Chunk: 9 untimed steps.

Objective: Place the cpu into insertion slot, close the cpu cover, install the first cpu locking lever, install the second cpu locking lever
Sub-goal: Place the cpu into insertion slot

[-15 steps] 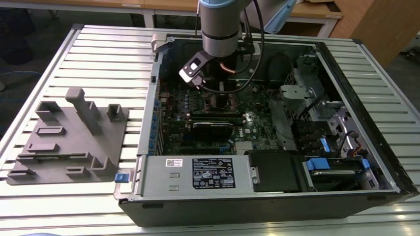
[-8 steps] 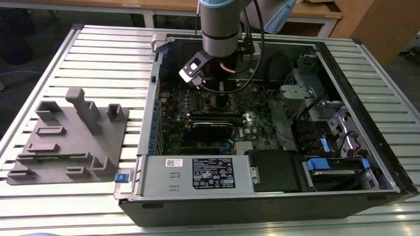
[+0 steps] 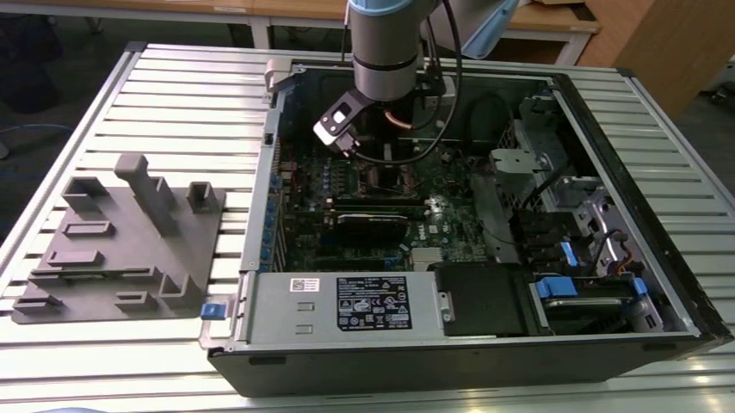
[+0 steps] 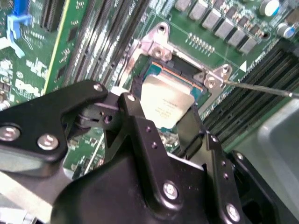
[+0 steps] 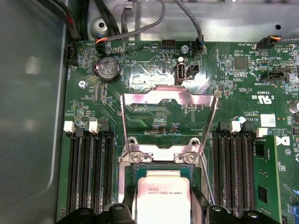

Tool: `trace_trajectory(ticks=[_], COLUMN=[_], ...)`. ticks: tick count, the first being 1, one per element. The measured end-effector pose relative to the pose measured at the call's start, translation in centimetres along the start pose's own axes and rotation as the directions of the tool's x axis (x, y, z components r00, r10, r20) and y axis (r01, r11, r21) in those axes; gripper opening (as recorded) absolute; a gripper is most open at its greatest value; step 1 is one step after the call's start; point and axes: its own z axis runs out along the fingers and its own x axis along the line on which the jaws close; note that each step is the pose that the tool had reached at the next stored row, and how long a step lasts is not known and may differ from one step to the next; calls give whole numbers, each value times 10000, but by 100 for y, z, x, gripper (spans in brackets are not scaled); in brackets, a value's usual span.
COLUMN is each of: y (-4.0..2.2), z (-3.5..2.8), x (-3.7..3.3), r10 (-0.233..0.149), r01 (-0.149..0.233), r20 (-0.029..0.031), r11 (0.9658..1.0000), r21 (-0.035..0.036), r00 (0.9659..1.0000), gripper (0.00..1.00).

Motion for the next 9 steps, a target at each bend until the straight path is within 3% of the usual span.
trace_trajectory(ticks=[9], y=[-1], z=[11], x=[0], r10=[0], r01=[0], r20=[1], r11=[10000], r21=[1], r00=[10000], gripper=[54])
